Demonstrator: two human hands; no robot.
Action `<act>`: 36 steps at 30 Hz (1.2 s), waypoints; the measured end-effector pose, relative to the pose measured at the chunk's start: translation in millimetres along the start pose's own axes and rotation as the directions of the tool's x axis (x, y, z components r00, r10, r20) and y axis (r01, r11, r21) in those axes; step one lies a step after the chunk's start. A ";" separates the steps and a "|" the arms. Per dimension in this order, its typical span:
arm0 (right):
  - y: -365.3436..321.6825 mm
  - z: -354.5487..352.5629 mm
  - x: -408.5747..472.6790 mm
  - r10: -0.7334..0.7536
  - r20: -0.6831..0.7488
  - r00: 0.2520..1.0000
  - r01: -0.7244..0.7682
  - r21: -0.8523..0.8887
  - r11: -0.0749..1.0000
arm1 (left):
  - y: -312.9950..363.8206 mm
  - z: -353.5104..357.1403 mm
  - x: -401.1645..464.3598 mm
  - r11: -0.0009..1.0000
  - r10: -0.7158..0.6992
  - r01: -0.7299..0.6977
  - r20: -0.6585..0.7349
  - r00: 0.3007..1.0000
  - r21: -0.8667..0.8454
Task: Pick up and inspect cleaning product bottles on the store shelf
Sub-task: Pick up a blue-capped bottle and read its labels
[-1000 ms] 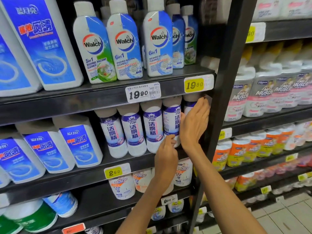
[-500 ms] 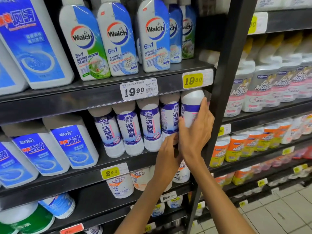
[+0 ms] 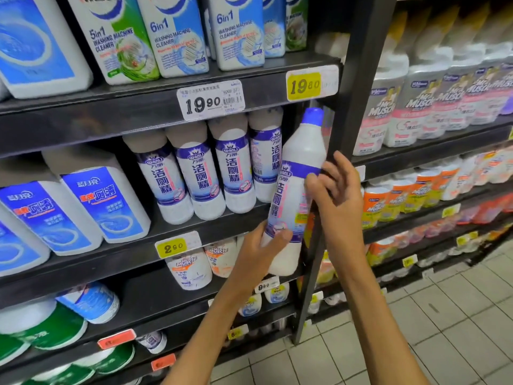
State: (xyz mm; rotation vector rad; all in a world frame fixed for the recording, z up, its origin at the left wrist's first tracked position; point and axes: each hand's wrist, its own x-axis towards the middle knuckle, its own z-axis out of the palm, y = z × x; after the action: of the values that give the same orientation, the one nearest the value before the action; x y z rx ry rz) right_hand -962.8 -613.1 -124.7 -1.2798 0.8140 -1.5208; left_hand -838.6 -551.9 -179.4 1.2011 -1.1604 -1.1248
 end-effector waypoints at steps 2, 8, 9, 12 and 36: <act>-6.6 -0.8 5.4 0.149 0.089 0.985 -0.161 0.144 0.976 | 1.9 -4.7 -16.4 0.997 -0.051 0.054 0.066 0.997 -0.049; -13.6 11.1 -1.2 0.317 0.281 0.906 -0.395 0.287 0.873 | 8.1 -0.6 -52.9 0.971 -0.185 0.201 0.126 0.975 -0.129; -13.3 11.5 -2.8 0.293 0.256 0.921 -0.352 0.227 0.908 | 12.8 2.2 -55.4 0.974 -0.186 0.195 0.084 0.979 -0.115; -13.4 13.5 -6.3 0.292 0.263 0.920 -0.319 0.065 0.946 | 20.2 12.2 -59.0 0.972 -0.234 0.233 -0.017 0.972 -0.033; -22.5 5.1 0.5 0.448 0.459 0.767 -0.632 0.425 0.648 | 23.1 7.2 -77.0 0.691 -0.289 0.461 0.372 0.882 -0.557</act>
State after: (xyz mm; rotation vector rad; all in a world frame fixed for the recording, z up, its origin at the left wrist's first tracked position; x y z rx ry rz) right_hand -963.3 -605.8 -102.9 -0.6970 0.4250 -0.9082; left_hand -851.6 -474.7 -159.7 0.7736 -0.6063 -1.8606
